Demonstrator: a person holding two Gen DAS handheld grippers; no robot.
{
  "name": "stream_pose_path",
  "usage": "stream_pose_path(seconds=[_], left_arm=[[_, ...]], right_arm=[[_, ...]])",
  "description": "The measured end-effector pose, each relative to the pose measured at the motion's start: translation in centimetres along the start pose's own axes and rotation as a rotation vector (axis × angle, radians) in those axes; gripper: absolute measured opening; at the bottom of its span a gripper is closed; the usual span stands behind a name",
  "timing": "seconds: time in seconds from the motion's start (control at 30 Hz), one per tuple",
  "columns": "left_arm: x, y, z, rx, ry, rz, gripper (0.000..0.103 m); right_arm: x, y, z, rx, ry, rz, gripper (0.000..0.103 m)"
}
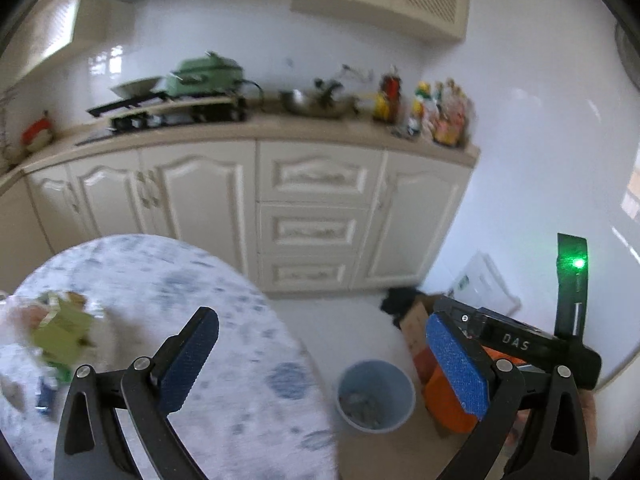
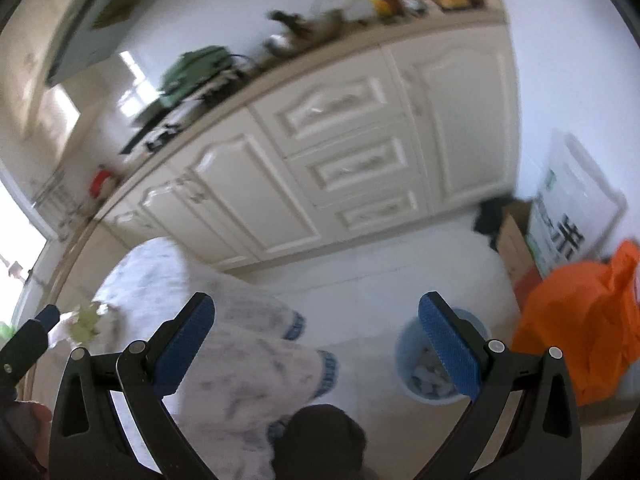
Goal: Collect trash
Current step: 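Move both tools back to the trash pile on the table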
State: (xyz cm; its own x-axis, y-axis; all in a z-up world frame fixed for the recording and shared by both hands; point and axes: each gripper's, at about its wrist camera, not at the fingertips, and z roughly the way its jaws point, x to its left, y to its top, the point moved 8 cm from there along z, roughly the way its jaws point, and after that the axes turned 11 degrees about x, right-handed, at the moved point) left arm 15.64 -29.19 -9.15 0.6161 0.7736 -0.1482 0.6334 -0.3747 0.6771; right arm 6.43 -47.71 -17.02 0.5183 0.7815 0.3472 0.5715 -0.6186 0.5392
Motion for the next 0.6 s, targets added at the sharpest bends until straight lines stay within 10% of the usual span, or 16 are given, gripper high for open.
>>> stream_pose_path(seconds=[0.6], left_arm=[[14.2, -13.4, -15.6, -0.209, 0.291, -0.219, 0.102]], right_arm=[[21.2, -4.2, 0.5, 0.005, 0.103, -0.323, 0.103]])
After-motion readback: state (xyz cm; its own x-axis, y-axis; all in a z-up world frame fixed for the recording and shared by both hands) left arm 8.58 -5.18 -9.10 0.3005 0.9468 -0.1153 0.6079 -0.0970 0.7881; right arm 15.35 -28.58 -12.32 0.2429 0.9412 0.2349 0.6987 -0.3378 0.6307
